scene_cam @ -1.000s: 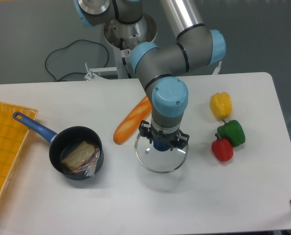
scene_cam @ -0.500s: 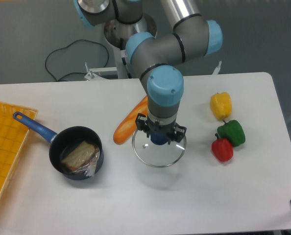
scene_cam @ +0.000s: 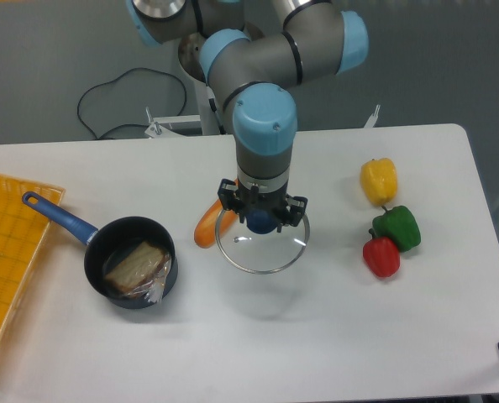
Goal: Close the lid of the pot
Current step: 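Carry the glass lid over the black saucepan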
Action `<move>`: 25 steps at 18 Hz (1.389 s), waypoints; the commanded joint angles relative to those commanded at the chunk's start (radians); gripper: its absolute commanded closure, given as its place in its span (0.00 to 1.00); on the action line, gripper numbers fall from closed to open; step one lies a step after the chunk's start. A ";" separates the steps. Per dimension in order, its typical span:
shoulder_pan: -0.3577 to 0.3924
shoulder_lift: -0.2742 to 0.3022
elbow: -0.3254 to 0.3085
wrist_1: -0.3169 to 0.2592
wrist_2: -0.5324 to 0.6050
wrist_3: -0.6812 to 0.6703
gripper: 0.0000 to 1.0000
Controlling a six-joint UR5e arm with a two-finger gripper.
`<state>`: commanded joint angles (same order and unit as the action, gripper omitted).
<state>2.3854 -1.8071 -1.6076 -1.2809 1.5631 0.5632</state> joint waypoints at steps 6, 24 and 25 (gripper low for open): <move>-0.067 0.029 -0.018 0.008 0.012 -0.149 0.75; -0.270 0.025 -0.055 0.190 0.084 -0.462 0.75; -0.276 0.023 -0.055 0.196 0.084 -0.473 0.75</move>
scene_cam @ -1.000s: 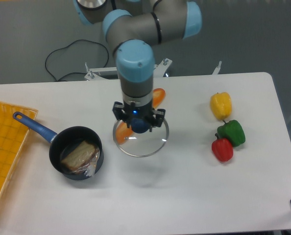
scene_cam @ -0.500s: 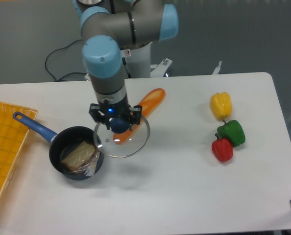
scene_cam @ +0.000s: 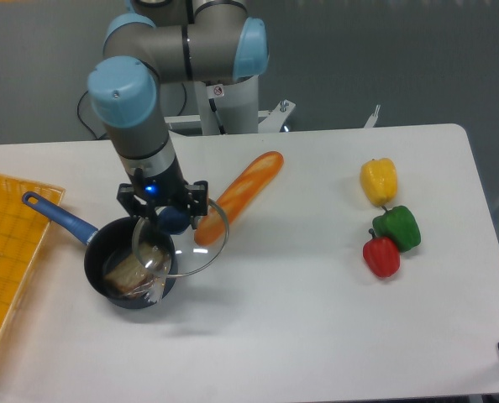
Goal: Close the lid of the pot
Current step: 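Carry the glass lid over the black saucepan, then lower the glass lid onto the saucepan rim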
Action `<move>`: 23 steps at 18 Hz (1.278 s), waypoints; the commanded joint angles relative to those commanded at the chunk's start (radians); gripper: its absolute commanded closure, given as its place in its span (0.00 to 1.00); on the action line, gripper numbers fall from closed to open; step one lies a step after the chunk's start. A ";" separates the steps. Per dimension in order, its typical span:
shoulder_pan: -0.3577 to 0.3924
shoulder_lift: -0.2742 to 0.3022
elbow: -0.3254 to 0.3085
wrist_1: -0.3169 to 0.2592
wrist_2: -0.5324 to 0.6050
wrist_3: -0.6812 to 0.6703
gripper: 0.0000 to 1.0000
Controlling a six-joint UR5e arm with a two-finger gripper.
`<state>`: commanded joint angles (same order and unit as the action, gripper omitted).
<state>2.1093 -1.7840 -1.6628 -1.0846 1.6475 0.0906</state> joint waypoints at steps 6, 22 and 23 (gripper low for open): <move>-0.037 -0.014 0.002 0.052 0.002 -0.054 0.76; -0.147 -0.071 -0.017 0.153 0.138 -0.160 0.77; -0.150 -0.072 -0.017 0.153 0.138 -0.169 0.77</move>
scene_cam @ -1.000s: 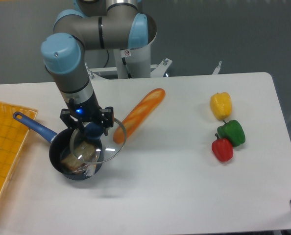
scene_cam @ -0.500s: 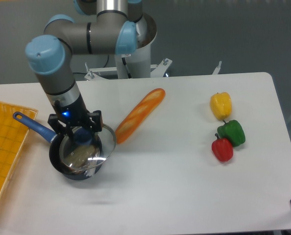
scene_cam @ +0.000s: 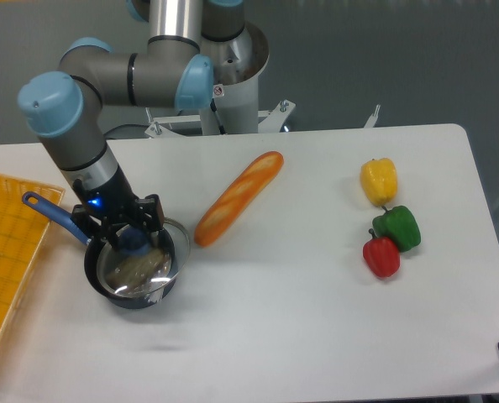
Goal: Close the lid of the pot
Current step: 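Lower the glass lid onto the saucepan rim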
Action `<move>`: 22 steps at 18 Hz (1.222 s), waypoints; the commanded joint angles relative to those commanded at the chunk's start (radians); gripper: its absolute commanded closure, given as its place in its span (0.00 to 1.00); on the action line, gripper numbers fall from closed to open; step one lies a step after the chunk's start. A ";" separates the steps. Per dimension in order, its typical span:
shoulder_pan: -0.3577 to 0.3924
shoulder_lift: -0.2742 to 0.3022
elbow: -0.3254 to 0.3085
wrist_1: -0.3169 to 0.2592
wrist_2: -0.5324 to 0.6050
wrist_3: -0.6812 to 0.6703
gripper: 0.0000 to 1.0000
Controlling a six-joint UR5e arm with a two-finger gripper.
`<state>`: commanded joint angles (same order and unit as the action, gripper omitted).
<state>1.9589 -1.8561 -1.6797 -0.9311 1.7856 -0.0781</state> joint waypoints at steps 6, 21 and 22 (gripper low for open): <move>-0.037 -0.023 -0.005 0.005 0.048 -0.020 0.77; -0.063 -0.060 -0.008 0.006 0.084 -0.029 0.77; -0.064 -0.060 -0.008 0.006 0.087 -0.031 0.77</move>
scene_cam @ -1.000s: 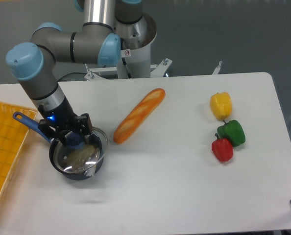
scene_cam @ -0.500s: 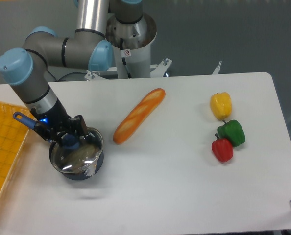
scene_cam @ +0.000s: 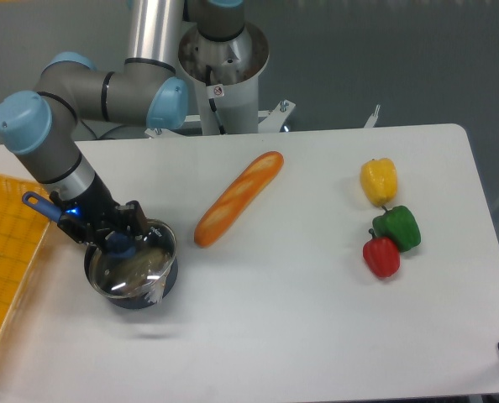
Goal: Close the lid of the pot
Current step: 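Lower the glass lid onto the saucepan rim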
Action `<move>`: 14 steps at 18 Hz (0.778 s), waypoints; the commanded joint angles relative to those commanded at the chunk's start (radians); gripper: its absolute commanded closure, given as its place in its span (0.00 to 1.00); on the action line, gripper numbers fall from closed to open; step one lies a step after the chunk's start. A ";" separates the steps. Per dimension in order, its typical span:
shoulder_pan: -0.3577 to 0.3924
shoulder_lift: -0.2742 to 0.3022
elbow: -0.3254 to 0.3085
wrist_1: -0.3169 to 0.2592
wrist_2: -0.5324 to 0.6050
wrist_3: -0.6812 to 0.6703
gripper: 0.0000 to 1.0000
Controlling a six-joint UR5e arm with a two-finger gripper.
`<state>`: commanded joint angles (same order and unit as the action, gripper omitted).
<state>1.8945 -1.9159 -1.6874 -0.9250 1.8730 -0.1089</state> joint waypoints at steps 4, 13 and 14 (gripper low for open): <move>0.000 -0.002 -0.006 0.000 0.000 -0.003 0.77; -0.012 -0.017 -0.011 0.000 0.023 -0.006 0.77; -0.014 -0.017 -0.011 0.000 0.023 -0.009 0.77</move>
<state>1.8807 -1.9328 -1.6981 -0.9250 1.8960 -0.1181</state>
